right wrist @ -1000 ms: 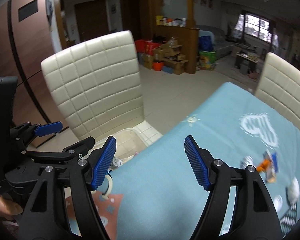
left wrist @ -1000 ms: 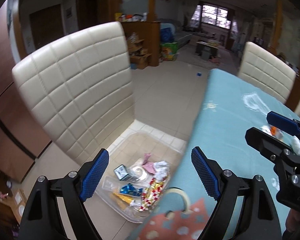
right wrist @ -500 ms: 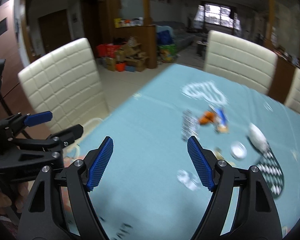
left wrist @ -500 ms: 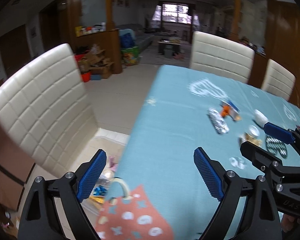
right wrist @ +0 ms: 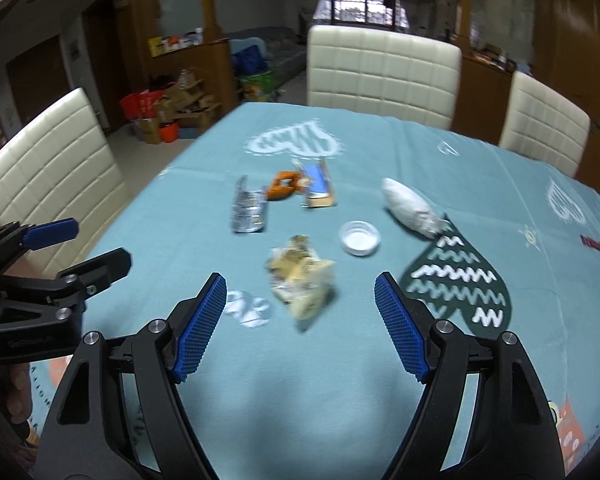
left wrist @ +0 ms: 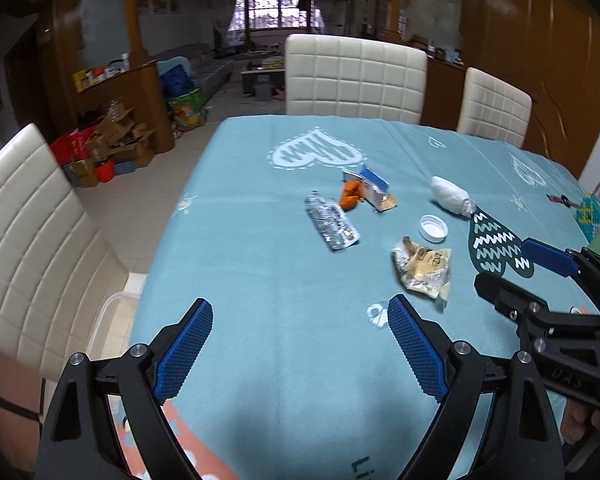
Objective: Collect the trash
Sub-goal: 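Grasp the silver blister pack with the left tool while the right tool grasps the clear lid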
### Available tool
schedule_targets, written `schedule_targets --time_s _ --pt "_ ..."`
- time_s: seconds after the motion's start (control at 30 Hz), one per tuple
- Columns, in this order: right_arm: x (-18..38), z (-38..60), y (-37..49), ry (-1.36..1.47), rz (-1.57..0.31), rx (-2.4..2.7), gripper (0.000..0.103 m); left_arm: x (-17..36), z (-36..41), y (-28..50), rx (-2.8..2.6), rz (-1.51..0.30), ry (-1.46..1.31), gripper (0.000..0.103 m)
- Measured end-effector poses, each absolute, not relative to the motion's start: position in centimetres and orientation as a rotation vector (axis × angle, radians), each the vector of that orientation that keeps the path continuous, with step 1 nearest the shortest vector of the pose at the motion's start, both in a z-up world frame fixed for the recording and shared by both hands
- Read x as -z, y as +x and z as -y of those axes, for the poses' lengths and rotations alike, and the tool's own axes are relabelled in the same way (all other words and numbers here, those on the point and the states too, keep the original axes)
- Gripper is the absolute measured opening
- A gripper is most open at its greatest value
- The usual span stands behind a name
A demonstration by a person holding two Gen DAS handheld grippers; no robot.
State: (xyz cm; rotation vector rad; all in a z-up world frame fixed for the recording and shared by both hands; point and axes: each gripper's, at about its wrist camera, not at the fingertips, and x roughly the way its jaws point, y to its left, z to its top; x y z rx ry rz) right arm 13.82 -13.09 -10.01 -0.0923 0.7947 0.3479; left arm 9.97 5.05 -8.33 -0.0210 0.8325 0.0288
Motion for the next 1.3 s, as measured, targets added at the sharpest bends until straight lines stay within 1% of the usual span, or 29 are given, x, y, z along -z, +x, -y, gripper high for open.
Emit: schedule_targets --time_s 0.3,0.4,0.67,0.7,0.77,0.8,0.83,0.87,0.9,0.93,0.97,1.03,1.07,1.1,1.2,1.3 --pt "11.8 14.5 19.1 -0.087 -0.82 -0.31 0.074 10.1 -3.9 15.8 -0.007 -0.869 0.006 0.087" --pt "13.0 14.4 21.9 -0.088 -0.844 -0.311 0.072 11.1 -3.6 18.2 -0.01 -0.887 0.005 0.087" --pt "16.7 14.2 27.0 -0.083 -0.916 -0.311 0.07 14.6 -3.6 24.1 -0.028 -0.951 0.003 0.087" --pt "17.3 14.3 27.5 -0.082 -0.929 -0.309 0.068 15.2 -3.6 24.8 -0.028 -0.962 -0.003 0.087" --pt "18.2 14.3 27.9 -0.073 -0.956 -0.309 0.061 16.2 -3.5 25.5 -0.023 -0.981 -0.005 0.087" --pt "18.4 14.3 27.8 -0.076 -0.942 -0.307 0.061 16.6 -3.4 25.7 -0.021 -0.987 -0.001 0.087" --pt "18.5 14.2 27.8 -0.09 -0.937 -0.31 0.057 16.9 -3.3 25.8 -0.019 -0.991 0.004 0.087" --pt "18.6 13.9 27.6 -0.107 -0.927 -0.313 0.049 17.3 -3.1 25.9 -0.02 -0.994 0.013 0.087" --pt "18.5 13.8 27.5 -0.115 -0.921 -0.319 0.043 17.4 -3.0 25.8 -0.022 -0.984 0.018 0.087" --pt "18.5 13.5 27.5 -0.125 -0.918 -0.325 0.042 17.4 -2.9 25.7 -0.022 -0.971 0.024 0.087" --pt "18.4 13.4 27.4 -0.125 -0.919 -0.327 0.042 17.4 -2.8 25.7 -0.016 -0.967 0.027 0.085" --pt "18.4 13.4 27.4 -0.114 -0.921 -0.329 0.042 17.1 -2.8 25.4 0.003 -0.95 0.028 0.067" --pt "18.2 13.4 27.3 -0.108 -0.923 -0.331 0.042 16.9 -2.7 25.1 0.013 -0.944 0.035 0.049" --pt "18.1 13.5 27.2 -0.104 -0.922 -0.332 0.042 16.8 -2.8 25.1 0.017 -0.947 0.039 0.04" --pt "17.2 13.5 26.6 -0.106 -0.907 -0.332 0.042 16.3 -3.0 24.6 0.024 -0.947 0.044 0.034" --pt "16.1 13.4 25.8 -0.108 -0.894 -0.337 0.042 15.2 -3.4 23.5 0.016 -0.925 0.048 0.034"
